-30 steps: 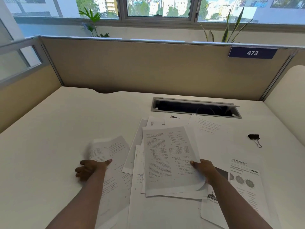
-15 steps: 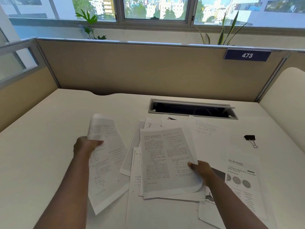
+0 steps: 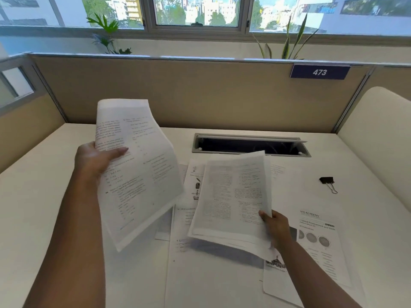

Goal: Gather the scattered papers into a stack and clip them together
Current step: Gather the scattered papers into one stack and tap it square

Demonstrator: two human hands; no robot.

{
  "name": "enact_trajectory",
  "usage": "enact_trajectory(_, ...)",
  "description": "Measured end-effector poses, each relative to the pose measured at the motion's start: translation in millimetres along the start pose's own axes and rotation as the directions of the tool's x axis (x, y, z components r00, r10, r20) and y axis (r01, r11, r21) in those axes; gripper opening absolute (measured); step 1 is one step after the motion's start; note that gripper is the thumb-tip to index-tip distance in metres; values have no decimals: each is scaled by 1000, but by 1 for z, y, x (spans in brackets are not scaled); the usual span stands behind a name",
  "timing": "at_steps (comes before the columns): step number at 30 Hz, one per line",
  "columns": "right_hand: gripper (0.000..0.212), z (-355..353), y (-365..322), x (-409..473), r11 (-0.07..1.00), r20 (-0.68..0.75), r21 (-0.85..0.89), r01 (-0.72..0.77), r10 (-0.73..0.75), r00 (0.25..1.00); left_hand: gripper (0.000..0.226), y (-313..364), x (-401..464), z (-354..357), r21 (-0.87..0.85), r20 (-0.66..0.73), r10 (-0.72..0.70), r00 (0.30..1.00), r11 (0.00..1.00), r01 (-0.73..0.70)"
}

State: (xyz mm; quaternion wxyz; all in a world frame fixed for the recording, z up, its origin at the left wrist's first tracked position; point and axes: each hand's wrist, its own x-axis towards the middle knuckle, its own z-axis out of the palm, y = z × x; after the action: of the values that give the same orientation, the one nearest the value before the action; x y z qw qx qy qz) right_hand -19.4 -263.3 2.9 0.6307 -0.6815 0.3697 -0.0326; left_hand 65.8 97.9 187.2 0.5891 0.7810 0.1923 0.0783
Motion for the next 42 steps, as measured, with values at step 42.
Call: enact_trajectory(42, 29, 65, -3, -20, 910, 363, -348, 225, -91, 927, 43, -148, -12, 104, -206, 518, -407, 753, 795, 571)
